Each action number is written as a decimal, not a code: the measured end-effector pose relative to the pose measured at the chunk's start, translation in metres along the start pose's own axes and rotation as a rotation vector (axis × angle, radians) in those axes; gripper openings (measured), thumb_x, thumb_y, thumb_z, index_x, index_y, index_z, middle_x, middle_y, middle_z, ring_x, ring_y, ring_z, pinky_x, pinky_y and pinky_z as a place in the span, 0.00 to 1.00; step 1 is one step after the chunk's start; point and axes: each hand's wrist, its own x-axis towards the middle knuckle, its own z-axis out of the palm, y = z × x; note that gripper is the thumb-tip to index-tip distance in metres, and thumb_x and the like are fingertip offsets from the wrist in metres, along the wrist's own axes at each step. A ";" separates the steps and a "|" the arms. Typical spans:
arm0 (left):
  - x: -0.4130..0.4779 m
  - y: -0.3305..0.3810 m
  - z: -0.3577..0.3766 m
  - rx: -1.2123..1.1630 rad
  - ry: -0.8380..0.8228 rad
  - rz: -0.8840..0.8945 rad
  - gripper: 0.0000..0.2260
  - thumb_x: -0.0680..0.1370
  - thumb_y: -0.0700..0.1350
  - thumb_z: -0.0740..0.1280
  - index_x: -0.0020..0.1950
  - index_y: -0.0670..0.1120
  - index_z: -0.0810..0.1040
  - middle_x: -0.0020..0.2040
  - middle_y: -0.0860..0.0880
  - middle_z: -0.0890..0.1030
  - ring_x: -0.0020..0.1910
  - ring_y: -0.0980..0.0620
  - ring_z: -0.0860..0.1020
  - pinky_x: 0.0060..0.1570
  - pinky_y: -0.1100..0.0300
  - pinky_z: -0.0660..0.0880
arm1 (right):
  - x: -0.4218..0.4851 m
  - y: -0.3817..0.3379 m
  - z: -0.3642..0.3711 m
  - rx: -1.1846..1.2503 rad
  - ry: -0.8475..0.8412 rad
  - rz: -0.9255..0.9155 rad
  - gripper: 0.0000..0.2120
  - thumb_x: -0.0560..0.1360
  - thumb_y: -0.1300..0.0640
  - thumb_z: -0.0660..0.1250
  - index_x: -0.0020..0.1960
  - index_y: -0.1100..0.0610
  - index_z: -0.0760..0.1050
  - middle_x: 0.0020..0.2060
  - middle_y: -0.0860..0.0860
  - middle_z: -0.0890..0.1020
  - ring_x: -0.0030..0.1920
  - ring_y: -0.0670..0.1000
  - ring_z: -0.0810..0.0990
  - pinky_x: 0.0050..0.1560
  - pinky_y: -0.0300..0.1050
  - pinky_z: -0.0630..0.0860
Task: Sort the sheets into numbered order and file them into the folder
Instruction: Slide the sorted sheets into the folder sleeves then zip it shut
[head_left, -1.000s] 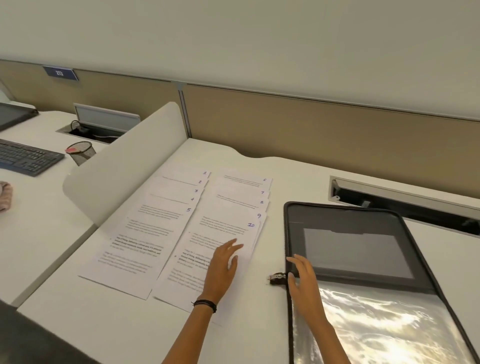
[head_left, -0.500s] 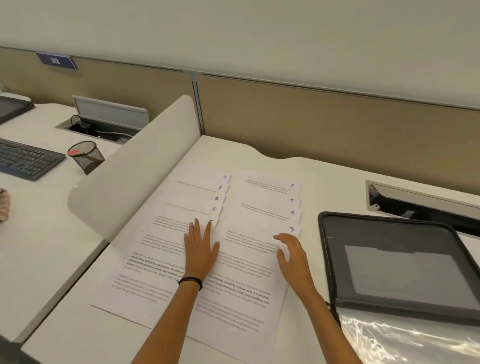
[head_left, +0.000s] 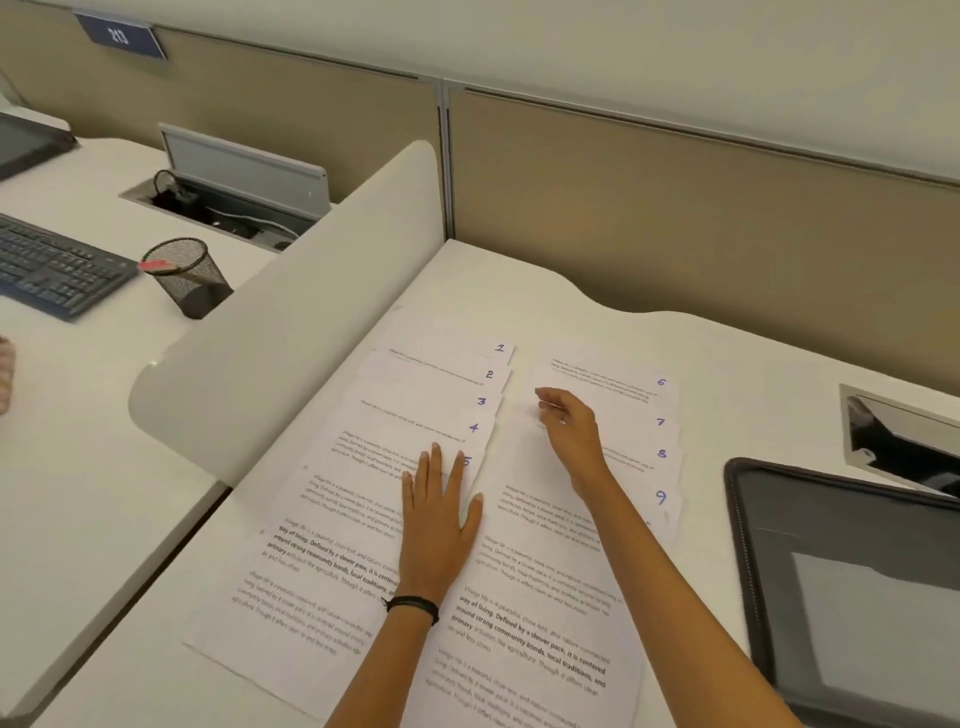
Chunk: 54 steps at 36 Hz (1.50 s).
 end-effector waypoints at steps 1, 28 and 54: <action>0.000 0.000 0.001 0.002 0.006 -0.002 0.27 0.81 0.59 0.46 0.77 0.48 0.57 0.78 0.44 0.52 0.77 0.48 0.48 0.73 0.55 0.38 | 0.011 -0.002 0.006 0.026 0.005 0.037 0.14 0.78 0.66 0.59 0.58 0.54 0.76 0.56 0.48 0.77 0.57 0.47 0.75 0.57 0.39 0.73; 0.000 -0.006 0.008 -0.012 0.049 0.018 0.25 0.82 0.56 0.49 0.78 0.52 0.52 0.78 0.46 0.53 0.77 0.49 0.49 0.73 0.47 0.48 | 0.101 -0.034 0.060 -0.123 0.072 -0.094 0.11 0.75 0.68 0.62 0.51 0.62 0.82 0.50 0.54 0.84 0.45 0.47 0.79 0.54 0.42 0.76; 0.003 -0.003 -0.005 -0.069 0.013 -0.003 0.23 0.80 0.53 0.49 0.73 0.48 0.66 0.74 0.42 0.64 0.74 0.43 0.61 0.72 0.44 0.50 | 0.014 -0.165 -0.017 -0.040 0.502 -0.820 0.03 0.74 0.67 0.65 0.46 0.63 0.78 0.40 0.43 0.78 0.40 0.34 0.77 0.42 0.28 0.73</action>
